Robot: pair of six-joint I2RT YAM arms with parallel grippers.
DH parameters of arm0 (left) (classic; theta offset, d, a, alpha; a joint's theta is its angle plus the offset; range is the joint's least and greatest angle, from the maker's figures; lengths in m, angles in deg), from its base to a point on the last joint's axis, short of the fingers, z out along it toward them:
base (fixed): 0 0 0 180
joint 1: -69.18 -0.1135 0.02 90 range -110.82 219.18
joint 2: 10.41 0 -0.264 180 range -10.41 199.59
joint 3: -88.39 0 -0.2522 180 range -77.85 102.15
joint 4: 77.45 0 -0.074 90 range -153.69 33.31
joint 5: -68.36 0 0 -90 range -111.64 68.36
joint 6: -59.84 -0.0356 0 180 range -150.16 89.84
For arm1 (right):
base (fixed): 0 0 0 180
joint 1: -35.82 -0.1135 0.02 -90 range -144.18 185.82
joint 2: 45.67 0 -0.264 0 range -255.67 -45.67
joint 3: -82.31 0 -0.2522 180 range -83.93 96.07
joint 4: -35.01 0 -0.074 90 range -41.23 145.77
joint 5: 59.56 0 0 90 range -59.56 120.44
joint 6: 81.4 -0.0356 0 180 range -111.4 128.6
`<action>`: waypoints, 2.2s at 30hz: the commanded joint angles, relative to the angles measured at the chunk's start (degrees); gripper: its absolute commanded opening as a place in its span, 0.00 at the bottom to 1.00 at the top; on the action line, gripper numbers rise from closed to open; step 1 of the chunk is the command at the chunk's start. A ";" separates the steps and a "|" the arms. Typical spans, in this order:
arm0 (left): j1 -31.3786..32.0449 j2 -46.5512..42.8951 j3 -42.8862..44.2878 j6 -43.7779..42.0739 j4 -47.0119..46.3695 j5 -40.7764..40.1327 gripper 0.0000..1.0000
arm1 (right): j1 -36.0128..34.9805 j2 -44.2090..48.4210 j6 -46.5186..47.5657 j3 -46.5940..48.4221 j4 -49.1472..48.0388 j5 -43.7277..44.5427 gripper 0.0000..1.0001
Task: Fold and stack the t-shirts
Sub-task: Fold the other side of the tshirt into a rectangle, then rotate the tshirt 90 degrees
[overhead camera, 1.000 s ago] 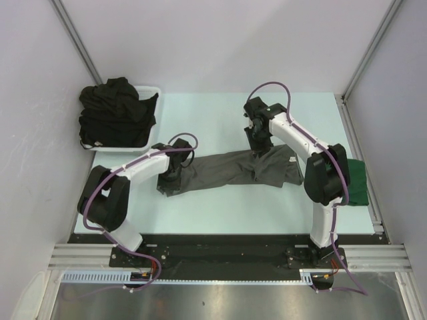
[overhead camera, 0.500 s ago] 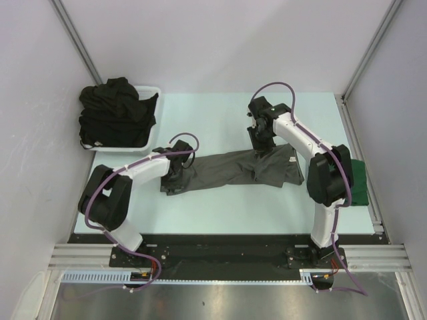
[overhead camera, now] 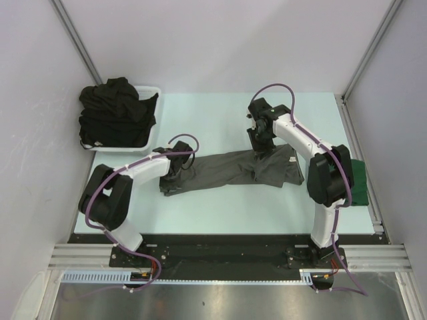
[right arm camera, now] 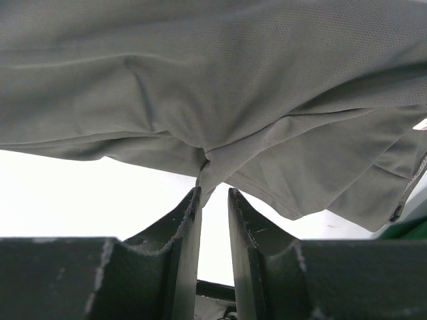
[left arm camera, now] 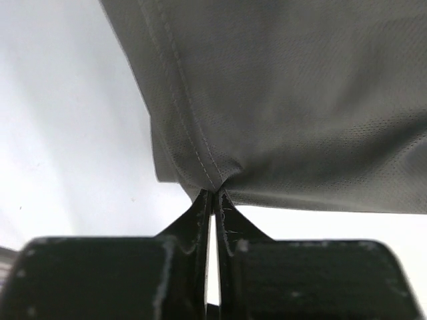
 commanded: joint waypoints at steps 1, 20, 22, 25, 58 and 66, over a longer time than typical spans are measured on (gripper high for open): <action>0.16 -2.65 2.45 0.79 4.30 -3.56 0.02 | 0.36 2.28 0.64 -0.27 -0.95 -0.46 0.27; -0.28 0.77 5.18 -1.58 4.66 -9.63 0.00 | 0.97 2.45 0.90 -3.16 -1.92 -0.55 0.28; -0.63 1.38 4.83 -1.50 4.31 -10.24 0.00 | 1.23 2.81 0.90 -3.78 -2.09 -0.28 0.28; -0.90 3.05 4.74 -1.32 4.05 -11.29 0.05 | 1.85 3.16 0.90 -4.48 -2.44 -0.28 0.28; -0.20 10.00 30.75 -6.42 6.42 0.39 0.49 | 6.77 -7.13 -0.24 -0.18 -4.55 12.28 0.27; -0.19 12.37 36.03 -9.67 7.29 0.57 0.49 | 8.18 -3.00 -1.38 -2.64 -5.87 15.62 0.28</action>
